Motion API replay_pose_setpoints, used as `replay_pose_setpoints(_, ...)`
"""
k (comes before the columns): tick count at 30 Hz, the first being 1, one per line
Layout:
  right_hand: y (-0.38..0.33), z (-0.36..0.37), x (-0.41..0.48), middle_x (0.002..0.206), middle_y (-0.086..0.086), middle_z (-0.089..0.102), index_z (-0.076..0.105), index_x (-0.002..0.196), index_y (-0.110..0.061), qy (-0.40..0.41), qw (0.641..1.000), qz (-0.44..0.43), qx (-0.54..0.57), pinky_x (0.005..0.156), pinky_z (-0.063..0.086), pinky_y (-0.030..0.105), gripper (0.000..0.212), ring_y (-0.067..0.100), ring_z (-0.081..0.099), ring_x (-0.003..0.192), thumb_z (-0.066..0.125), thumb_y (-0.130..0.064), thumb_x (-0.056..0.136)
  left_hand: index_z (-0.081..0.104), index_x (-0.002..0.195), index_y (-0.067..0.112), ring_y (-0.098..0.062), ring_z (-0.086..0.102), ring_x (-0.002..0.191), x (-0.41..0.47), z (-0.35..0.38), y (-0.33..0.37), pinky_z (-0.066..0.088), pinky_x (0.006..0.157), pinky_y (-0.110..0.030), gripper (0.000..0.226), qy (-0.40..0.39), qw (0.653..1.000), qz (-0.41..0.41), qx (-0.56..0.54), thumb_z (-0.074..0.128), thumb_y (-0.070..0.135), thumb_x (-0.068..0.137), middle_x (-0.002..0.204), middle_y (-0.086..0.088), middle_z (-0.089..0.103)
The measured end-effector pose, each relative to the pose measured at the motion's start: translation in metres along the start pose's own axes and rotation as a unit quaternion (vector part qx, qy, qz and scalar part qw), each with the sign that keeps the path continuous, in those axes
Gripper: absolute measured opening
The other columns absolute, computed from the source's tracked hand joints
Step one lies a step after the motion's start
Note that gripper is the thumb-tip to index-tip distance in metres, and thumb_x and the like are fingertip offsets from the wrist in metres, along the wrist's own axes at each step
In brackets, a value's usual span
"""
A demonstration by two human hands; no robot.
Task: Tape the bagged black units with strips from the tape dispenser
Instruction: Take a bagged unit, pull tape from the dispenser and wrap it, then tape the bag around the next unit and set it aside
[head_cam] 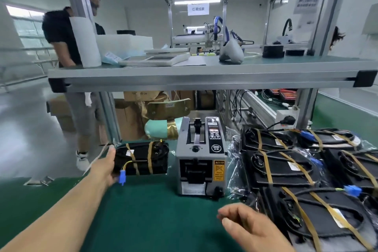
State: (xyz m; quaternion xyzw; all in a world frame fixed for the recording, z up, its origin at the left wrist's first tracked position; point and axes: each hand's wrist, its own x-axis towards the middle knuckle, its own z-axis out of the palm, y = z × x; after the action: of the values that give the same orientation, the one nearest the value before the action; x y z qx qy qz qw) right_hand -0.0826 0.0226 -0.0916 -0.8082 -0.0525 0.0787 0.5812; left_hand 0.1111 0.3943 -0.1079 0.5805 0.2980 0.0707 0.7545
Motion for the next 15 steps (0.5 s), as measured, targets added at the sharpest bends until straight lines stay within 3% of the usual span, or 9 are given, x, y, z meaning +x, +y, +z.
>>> replay_pose_setpoints(2, -0.002, 0.001, 0.008, 0.101, -0.012, 0.074, 0.072, 0.099, -0.025, -0.027, 1.0, -0.011, -0.001, 0.096, 0.048, 0.016, 0.01, -0.001, 0.068, 0.099, 0.07, -0.02, 0.091, 0.057, 0.112, 0.003, -0.036, 0.063, 0.101, 0.014, 0.02, -0.003, 0.052, 0.09, -0.053, 0.052, 0.029, 0.999, 0.014, 0.026, 0.06, 0.052, 0.092, 0.123, -0.019, 0.064)
replay_pose_setpoints(4, -0.005, 0.002, 0.014, 0.102, -0.011, 0.074, 0.072, 0.099, -0.025, -0.043, 0.999, -0.018, 0.012, 0.094, 0.047, 0.016, 0.009, -0.001, 0.067, 0.1, 0.071, -0.026, 0.09, 0.056, 0.12, -0.005, -0.037, 0.063, 0.106, 0.026, 0.036, -0.004, 0.054, 0.088, -0.049, 0.066, 0.045, 0.998, 0.017, 0.051, 0.062, 0.054, 0.089, 0.126, -0.019, 0.063)
replay_pose_setpoints(8, -0.007, 0.004, 0.021, 0.093, -0.019, 0.072, 0.071, 0.1, -0.027, -0.059, 0.998, -0.013, 0.01, 0.084, 0.041, 0.007, 0.008, -0.011, 0.064, 0.087, 0.07, -0.028, 0.092, 0.056, 0.123, -0.005, -0.041, 0.062, 0.109, 0.045, 0.052, -0.005, 0.051, 0.094, -0.055, 0.079, 0.044, 0.997, 0.003, 0.061, 0.066, 0.061, 0.082, 0.125, -0.02, 0.062)
replay_pose_setpoints(12, -0.007, 0.005, 0.025, 0.098, -0.023, 0.071, 0.071, 0.105, -0.03, -0.06, 0.998, -0.014, -0.011, 0.089, 0.039, 0.004, 0.013, -0.01, 0.064, 0.096, 0.069, -0.031, 0.092, 0.058, 0.119, -0.007, -0.039, 0.066, 0.097, 0.06, 0.059, -0.012, 0.054, 0.089, -0.057, 0.071, 0.048, 0.996, 0.001, 0.073, 0.061, 0.057, 0.089, 0.111, -0.021, 0.067)
replay_pose_setpoints(15, -0.01, 0.006, 0.026, 0.104, -0.029, 0.068, 0.07, 0.105, -0.034, -0.063, 0.998, -0.028, -0.014, 0.096, 0.04, 0.006, 0.013, -0.011, 0.062, 0.104, 0.068, -0.033, 0.092, 0.058, 0.124, -0.003, -0.042, 0.063, 0.103, 0.051, 0.058, -0.015, 0.053, 0.091, -0.051, 0.059, 0.076, 0.982, 0.027, 0.17, 0.046, 0.05, 0.099, 0.114, -0.025, 0.064)
